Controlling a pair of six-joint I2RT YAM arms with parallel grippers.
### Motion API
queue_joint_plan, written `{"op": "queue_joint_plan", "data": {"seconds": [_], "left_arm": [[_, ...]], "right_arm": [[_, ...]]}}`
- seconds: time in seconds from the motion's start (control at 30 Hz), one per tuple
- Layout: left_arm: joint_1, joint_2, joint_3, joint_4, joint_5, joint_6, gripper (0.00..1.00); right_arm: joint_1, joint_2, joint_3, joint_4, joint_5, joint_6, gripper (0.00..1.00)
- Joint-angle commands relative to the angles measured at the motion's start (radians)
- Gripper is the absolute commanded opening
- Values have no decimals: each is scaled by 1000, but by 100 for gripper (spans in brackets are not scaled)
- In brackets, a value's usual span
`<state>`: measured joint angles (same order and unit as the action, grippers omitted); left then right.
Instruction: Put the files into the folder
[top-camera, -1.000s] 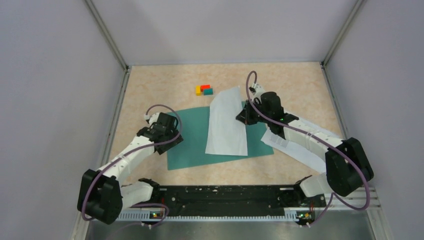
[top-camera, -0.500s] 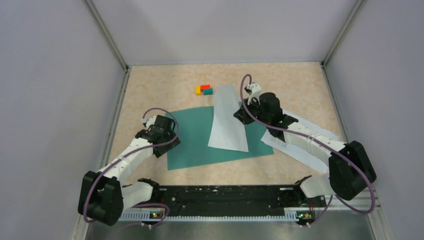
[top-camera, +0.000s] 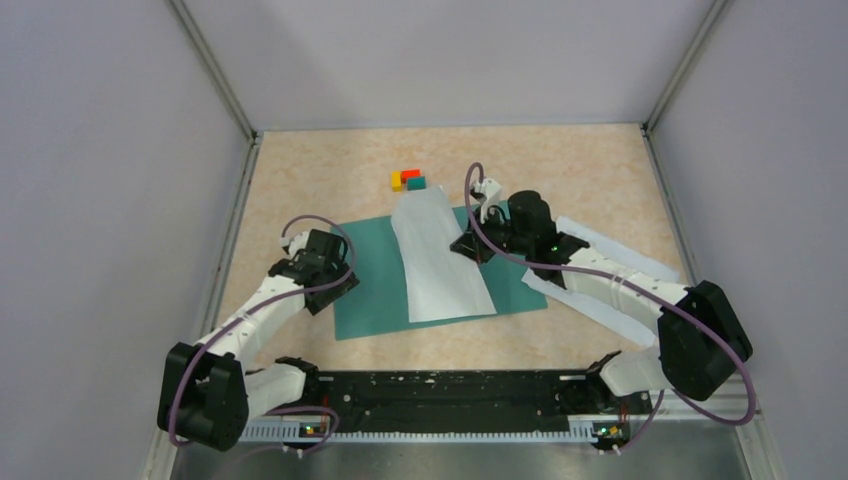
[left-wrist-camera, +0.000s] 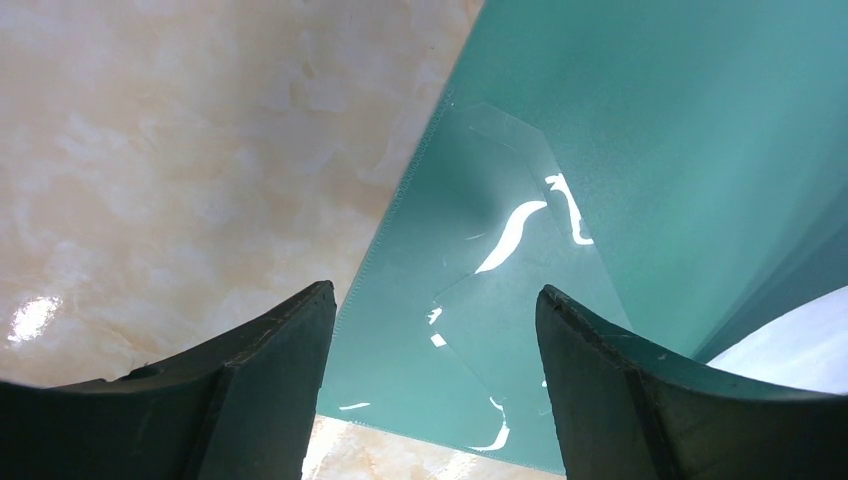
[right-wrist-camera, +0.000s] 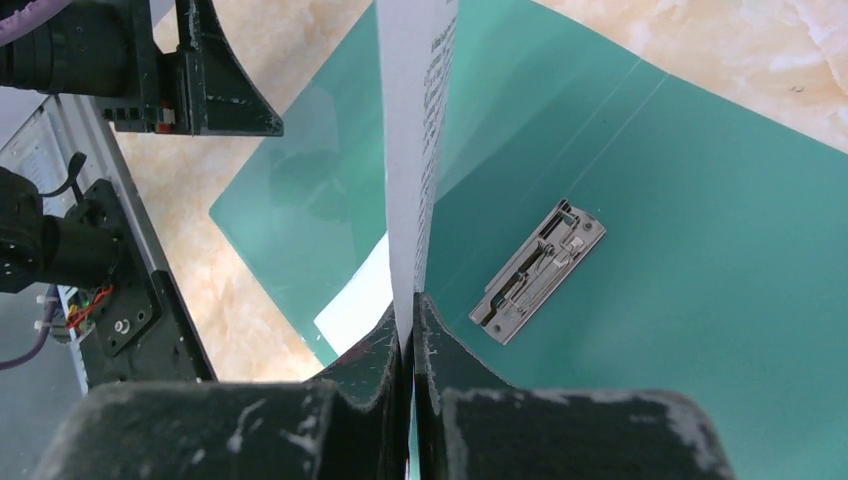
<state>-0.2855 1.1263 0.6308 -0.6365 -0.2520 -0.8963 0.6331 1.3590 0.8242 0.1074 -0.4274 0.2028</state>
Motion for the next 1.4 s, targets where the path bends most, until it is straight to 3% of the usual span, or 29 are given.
{"op": "queue_joint_plan", "data": {"seconds": [0.0, 0.43, 1.37], "left_arm": [[11, 3, -2, 28, -7, -9, 78], [23, 12, -57, 140, 44, 31, 80], [49, 79, -50, 172, 69, 65, 82]], "right_arm": [[4, -8, 4, 30, -20, -14, 0], [5, 214, 129, 53, 151, 250, 0], [9, 423, 220, 185, 171, 490, 0]]}}
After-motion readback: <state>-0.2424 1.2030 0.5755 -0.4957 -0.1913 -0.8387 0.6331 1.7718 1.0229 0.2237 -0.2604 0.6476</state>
